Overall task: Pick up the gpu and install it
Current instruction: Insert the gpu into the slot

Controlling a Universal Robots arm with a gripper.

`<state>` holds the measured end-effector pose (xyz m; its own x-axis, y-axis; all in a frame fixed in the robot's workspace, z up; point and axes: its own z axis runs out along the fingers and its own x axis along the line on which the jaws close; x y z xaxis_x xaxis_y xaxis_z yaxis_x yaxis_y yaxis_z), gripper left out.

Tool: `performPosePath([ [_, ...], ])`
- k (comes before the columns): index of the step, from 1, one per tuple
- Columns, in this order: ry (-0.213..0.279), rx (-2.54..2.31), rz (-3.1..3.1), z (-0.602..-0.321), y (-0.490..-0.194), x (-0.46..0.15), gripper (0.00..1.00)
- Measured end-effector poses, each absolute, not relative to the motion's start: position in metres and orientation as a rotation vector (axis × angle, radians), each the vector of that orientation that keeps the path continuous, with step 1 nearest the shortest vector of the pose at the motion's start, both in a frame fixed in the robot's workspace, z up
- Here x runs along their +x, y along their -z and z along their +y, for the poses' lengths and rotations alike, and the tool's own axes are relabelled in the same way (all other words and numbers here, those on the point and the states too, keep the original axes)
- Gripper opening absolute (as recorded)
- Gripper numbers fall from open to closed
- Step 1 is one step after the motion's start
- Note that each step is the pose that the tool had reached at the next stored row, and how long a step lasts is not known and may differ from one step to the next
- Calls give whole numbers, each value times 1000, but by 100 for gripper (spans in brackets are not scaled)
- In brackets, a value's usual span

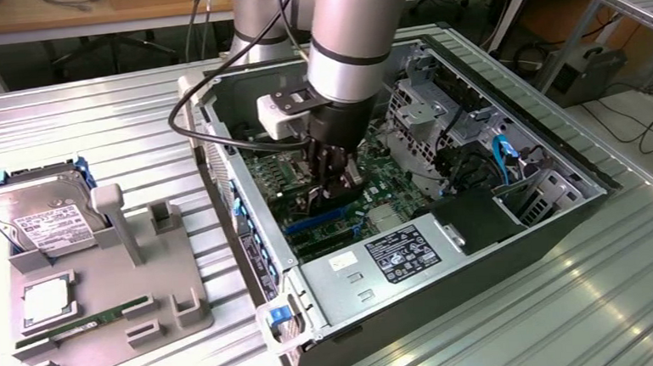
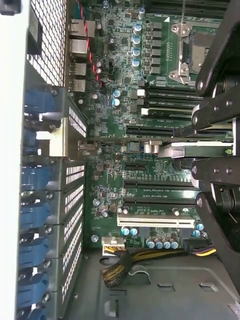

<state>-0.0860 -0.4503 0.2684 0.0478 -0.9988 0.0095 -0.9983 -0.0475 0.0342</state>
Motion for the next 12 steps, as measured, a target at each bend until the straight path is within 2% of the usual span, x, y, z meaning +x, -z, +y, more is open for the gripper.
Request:
performPosePath([
  [12, 27, 2234, -2163, -450, -262, -87, 26],
])
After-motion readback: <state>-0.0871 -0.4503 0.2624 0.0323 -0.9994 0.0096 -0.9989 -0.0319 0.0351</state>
